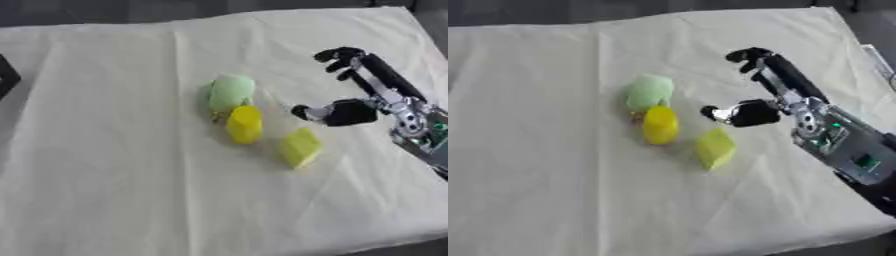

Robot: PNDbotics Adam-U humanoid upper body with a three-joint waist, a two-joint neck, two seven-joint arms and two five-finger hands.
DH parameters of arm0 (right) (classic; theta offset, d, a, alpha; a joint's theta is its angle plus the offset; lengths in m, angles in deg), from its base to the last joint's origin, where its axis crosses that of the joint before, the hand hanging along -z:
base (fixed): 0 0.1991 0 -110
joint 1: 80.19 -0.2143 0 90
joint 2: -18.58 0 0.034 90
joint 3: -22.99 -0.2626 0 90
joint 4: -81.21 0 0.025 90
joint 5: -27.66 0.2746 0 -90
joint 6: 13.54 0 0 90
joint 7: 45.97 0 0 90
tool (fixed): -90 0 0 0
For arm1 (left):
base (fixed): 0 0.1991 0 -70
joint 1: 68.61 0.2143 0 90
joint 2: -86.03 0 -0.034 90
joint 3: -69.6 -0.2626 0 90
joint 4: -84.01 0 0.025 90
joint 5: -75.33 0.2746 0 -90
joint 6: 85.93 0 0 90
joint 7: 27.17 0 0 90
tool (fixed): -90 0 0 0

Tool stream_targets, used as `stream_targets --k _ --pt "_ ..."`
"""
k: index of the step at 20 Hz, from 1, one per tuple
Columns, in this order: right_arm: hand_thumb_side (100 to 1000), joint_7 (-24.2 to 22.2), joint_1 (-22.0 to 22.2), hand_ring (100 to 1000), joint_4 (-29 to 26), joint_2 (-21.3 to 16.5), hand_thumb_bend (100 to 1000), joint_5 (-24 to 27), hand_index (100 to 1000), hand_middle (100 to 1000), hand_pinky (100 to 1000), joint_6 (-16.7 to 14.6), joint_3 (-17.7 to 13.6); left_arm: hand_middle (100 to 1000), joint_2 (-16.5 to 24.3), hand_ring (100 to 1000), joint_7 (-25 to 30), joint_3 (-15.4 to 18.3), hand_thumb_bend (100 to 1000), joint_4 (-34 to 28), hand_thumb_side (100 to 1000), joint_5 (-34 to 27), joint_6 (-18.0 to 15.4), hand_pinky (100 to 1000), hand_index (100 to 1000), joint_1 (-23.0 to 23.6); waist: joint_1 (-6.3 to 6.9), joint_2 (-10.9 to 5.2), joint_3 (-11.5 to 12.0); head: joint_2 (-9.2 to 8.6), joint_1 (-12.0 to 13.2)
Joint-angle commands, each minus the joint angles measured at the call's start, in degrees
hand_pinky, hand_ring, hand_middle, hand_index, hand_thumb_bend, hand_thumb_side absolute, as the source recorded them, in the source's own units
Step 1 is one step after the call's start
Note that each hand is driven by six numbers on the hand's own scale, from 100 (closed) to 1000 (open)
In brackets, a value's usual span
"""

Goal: Pick up the objects with one hand, pass them to the other hand, and then place them into the box on the other side of the table.

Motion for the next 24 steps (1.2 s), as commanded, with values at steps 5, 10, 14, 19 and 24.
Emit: stream_targets --k 5,10,14,19,24 --pt "340 -13.02 -4.81 858 -0.86 -3.27 634 -5.34 884 851 909 -0.40 0.73 739 3.35 678 -0.89 1.98 208 -0.41 642 -0.44 -0.54 825 755 0.19 -0.81 -1.46 0.72 0.32 -2.55" --pt "320 -29.72 -4.82 897 -0.86 -3.33 602 -13.04 917 872 993 -7.83 0.23 736 4.32 675 -2.19 3.36 213 -0.07 643 -0.62 -0.69 824 754 1.70 -0.87 -1.53 0.26 0.32 -2.79" --pt "217 -40.06 -4.81 922 -0.86 -2.93 535 -15.80 926 881 1000 -13.34 0.09 736 4.25 675 -2.42 3.42 209 0.02 645 -0.75 -0.67 824 753 1.74 -0.84 -1.37 -0.07 0.32 -2.51" --pt "168 -50.70 -4.61 934 -0.86 -2.49 510 -17.27 927 885 1000 -18.10 -0.20 735 4.25 674 -2.51 3.47 206 0.09 650 -0.86 -0.57 825 752 1.74 -0.64 -0.97 -0.48 0.32 -2.21" --pt "162 -53.70 -5.10 929 -0.86 -2.24 500 -17.27 927 882 1000 -19.39 -0.74 735 4.14 674 -2.52 3.46 203 0.21 655 -1.12 -0.53 826 751 1.97 -0.42 -0.58 -0.67 0.32 -2.18"
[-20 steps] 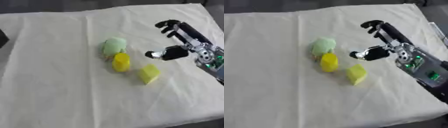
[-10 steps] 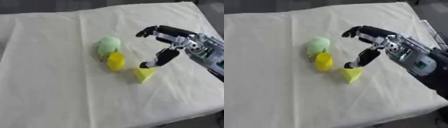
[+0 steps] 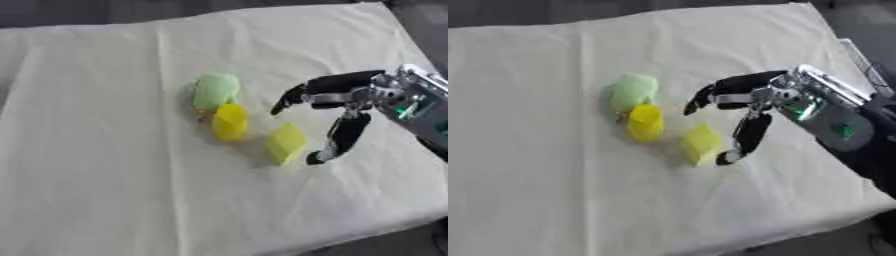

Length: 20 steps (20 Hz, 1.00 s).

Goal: Pick up the objects with one hand, pass them to the other hand, and then place them into the box on the other side of the table.

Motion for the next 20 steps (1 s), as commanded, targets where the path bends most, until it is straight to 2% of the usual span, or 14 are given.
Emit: stream_targets --k 1,5,11,20 --pt "160 -1.11 -0.86 928 -0.83 -1.17 496 -0.43 926 881 1000 -0.42 -1.16 735 1.67 674 -0.13 0.65 203 -0.50 655 -0.27 -0.01 826 751 -0.35 -0.27 -0.55 -0.13 -0.08 0.14" --pt "138 0.18 -0.68 927 -0.83 -0.69 475 -1.88 924 876 1000 0.37 -1.02 735 1.51 674 -0.06 0.58 200 -0.47 660 -0.40 0.03 827 750 -0.29 -0.09 -0.19 -0.28 -0.08 -0.05" --pt "125 3.51 0.64 923 -0.83 0.70 467 -7.28 926 871 1000 2.02 0.28 732 1.20 673 0.09 0.49 195 -0.52 664 -0.53 0.10 828 747 -0.39 0.34 0.51 -0.28 -0.08 -0.37" --pt "100 6.28 2.39 895 -0.83 1.97 453 -9.62 907 838 1000 4.57 1.93 730 0.98 673 0.26 0.50 188 -0.84 663 -0.46 0.21 831 744 -1.19 0.84 1.31 0.11 -0.08 -0.63"
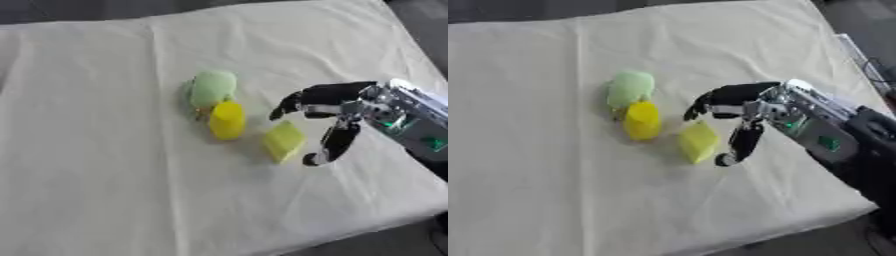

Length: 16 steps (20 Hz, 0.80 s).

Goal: Pick up the objects with one hand, pass them to the other hand, and then place them into the box on the other side of the table.

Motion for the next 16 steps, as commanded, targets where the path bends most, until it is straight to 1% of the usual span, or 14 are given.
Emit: stream_targets --k 1,8,12,16 --pt "100 1.08 -0.13 892 -0.83 -0.77 449 -0.82 904 836 1000 1.10 -0.23 729 1.01 673 0.18 0.46 188 -0.89 664 -0.05 -0.01 831 743 -0.96 0.83 0.38 0.15 -0.09 -0.16" --pt "100 4.52 0.23 885 -0.83 -0.52 429 -2.90 894 824 1000 4.28 -0.20 726 0.63 672 0.50 0.23 182 -0.89 672 -0.03 0.14 833 739 -0.93 0.82 0.80 0.48 -0.09 -0.35" --pt "100 4.98 0.67 879 -0.83 -0.32 425 -3.75 886 814 1000 5.41 0.13 724 0.50 672 0.60 0.23 180 -0.89 675 -0.02 0.20 834 735 -0.87 0.83 1.04 0.63 -0.09 -0.63" --pt "100 5.04 0.95 871 -0.83 -0.21 415 -4.27 863 801 1000 5.80 0.48 722 0.45 672 0.63 0.29 177 -0.91 678 -0.06 0.21 836 733 -0.83 0.91 1.28 0.74 -0.09 -0.71"
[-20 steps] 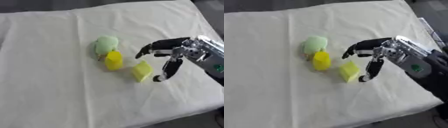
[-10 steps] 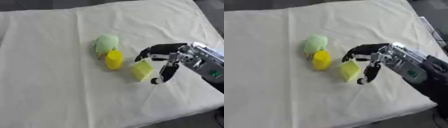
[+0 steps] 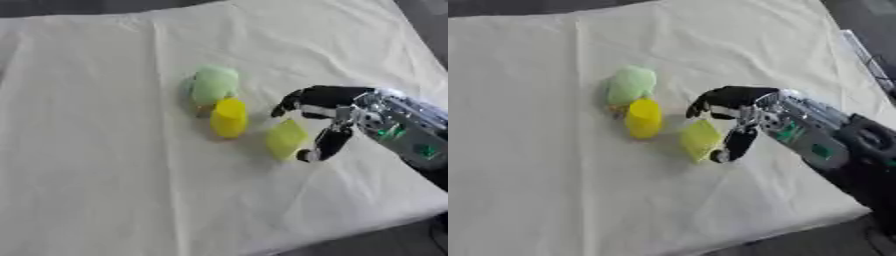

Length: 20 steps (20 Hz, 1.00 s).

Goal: Pick up the objects with one hand, pass them to the other hand, and then place them into the box on the other side of the table.

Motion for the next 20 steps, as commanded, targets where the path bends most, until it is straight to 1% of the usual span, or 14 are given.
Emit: stream_targets --k 1,6,10,16,20 --pt "100 0.06 -0.25 870 -0.83 -1.04 412 -0.81 862 800 1000 0.49 -0.27 722 0.94 672 0.16 0.33 177 -0.90 678 -0.07 -0.04 836 733 -0.69 0.93 0.37 0.12 -0.10 -0.29" --pt "100 -0.24 -0.06 861 -0.83 -0.90 403 -1.26 851 790 1000 0.95 -0.12 721 0.80 672 0.21 0.34 174 -0.90 683 -0.20 -0.03 838 732 -0.66 1.02 0.66 0.14 -0.10 -0.24" --pt "100 -0.04 0.25 850 -0.83 -0.74 393 -1.99 837 775 1000 2.07 -0.05 721 0.60 673 0.38 0.23 173 -0.80 687 -0.23 -0.02 839 731 -0.50 1.04 0.70 0.23 -0.10 -0.28" --pt "100 0.71 0.86 826 -0.83 -0.33 369 -2.92 786 712 1000 2.89 0.26 721 0.37 673 0.55 0.19 173 -0.74 690 -0.30 -0.08 840 730 -0.21 1.01 0.57 0.27 -0.10 -0.16" --pt "100 0.97 0.87 803 -0.83 -0.31 353 -3.49 736 636 1000 2.92 0.31 722 0.30 673 0.61 0.22 171 -0.72 692 -0.29 -0.12 842 730 -0.10 0.99 0.48 0.43 -0.10 0.20"
